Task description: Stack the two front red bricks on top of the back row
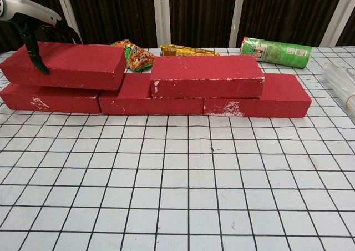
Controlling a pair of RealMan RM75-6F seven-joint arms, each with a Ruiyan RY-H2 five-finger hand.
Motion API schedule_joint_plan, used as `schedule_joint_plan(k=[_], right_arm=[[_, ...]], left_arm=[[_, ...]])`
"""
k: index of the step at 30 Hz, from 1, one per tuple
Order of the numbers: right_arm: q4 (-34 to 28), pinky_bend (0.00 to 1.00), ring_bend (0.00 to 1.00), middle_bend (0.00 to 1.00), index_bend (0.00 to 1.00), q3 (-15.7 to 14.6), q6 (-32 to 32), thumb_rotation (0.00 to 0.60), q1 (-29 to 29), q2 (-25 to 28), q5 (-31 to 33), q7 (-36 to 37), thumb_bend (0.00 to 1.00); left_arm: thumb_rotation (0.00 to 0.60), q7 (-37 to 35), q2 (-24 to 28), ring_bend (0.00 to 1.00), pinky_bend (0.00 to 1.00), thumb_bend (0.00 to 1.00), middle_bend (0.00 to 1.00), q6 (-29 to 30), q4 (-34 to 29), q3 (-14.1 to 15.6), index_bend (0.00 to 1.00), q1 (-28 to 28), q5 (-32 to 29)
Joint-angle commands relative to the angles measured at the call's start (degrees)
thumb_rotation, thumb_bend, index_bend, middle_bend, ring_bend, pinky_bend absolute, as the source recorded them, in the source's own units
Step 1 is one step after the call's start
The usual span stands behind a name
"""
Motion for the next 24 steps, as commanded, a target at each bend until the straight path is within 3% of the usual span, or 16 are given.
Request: schedule_joint_plan(k=[1, 13, 24], right_arm=[[1.1, 0.0, 0.0, 0.0, 0.07, -0.4, -0.2, 0.6, 0.3, -0.4, -1.6, 0.4, 0.13], [2.8, 0.0, 0.0, 0.0, 0.07, -1.1, -0.2, 0.6, 0.3, -1.1, -4.8, 1.6, 0.13], [3.0, 0.0, 0.0, 0.0, 0.07, -1.5, -0.5, 0.6, 0.1, -0.8, -6.5, 2.3, 0.13]], left_arm=[[0.6, -2.0, -1.9, 0.0, 0.0, 0.04, 0.18, -0.5, 2.0, -0.6, 0.28, 0.1, 1.9], [0.6, -4.9, -3.2, 0.0, 0.0, 0.04, 0.18, -0.2, 2.0, -1.1, 0.28, -1.2, 5.1], [0.6, -3.2, -4.2, 0.0, 0.0, 0.04, 0.18, 1.6, 1.4, 2.6, 0.27, -3.9, 0.7]])
